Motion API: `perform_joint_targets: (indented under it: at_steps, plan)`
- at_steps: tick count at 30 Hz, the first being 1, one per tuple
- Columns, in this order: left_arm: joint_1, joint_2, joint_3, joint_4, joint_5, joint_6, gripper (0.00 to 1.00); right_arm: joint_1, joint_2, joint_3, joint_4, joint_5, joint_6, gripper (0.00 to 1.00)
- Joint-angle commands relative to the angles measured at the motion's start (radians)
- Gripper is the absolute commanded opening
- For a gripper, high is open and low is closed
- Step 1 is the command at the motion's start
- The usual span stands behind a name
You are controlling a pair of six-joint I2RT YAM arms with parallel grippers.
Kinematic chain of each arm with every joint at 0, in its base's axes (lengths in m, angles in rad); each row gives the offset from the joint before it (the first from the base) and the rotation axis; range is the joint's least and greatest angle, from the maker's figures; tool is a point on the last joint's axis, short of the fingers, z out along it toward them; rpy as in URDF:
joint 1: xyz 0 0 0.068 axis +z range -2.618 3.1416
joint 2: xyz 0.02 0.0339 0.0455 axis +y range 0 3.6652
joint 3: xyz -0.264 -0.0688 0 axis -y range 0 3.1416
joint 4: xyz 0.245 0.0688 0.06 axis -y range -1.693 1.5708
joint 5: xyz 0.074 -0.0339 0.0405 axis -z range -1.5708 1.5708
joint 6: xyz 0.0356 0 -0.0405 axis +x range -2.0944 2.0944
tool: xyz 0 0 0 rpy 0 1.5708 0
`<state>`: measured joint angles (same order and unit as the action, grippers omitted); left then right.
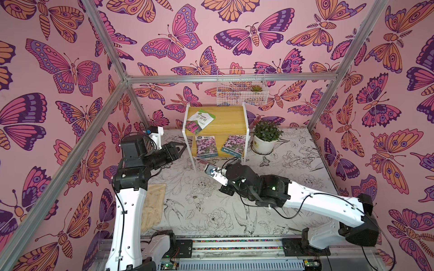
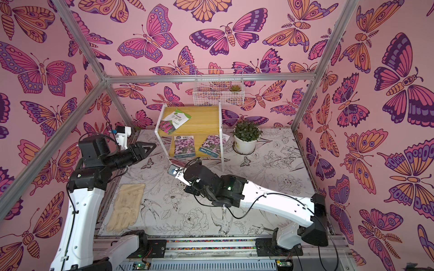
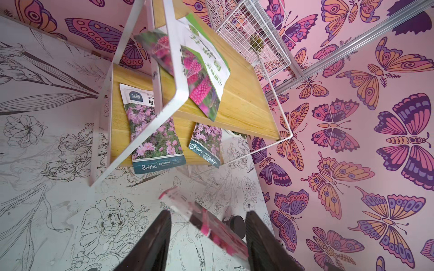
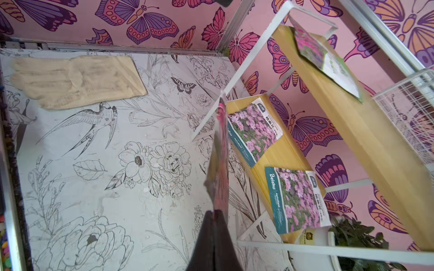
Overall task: Take the seed bag off the shelf
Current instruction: Place the seed packet at the center of the board.
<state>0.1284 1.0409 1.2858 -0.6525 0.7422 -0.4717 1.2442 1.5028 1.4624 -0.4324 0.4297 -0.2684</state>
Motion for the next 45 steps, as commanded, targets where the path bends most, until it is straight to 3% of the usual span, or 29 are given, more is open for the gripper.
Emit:
perform_joint_targets:
  at_steps: [1,11,19,23,30,31,34,38,42,45]
  plan:
    - [0.015,-0.021,-0.038,-0.009,0.008,0.038,0.54,0.004,0.107,0.041,0.067,0.003,0.029,0.00]
    - [0.131,-0.042,-0.190,-0.032,-0.029,0.078,0.54,0.110,0.304,-0.042,0.240,0.228,0.046,0.00]
    - [0.255,-0.035,-0.266,-0.021,-0.027,0.074,0.56,0.180,0.534,0.044,0.331,0.368,0.031,0.00]
    - [0.312,-0.017,-0.280,-0.016,0.003,0.070,0.56,0.186,0.653,0.123,0.257,0.315,0.100,0.00]
    - [0.330,-0.016,-0.288,0.006,0.028,0.058,0.56,0.185,0.686,0.117,0.230,0.152,0.195,0.00]
    - [0.330,-0.018,-0.289,0.006,0.030,0.058,0.56,0.185,0.687,0.111,0.230,0.131,0.198,0.04]
    - [0.332,-0.024,-0.292,0.011,0.036,0.056,0.56,0.185,0.685,0.076,0.251,0.089,0.216,0.38]
    - [0.332,-0.034,-0.299,0.013,0.037,0.054,0.57,0.185,0.656,0.030,0.291,0.017,0.228,0.70]
    - [0.333,-0.032,-0.296,0.015,0.043,0.054,0.58,0.185,0.571,0.048,0.207,-0.110,0.225,0.83]
    - [0.335,-0.030,-0.295,0.015,0.051,0.054,0.58,0.184,0.406,0.065,0.087,-0.114,0.181,0.83]
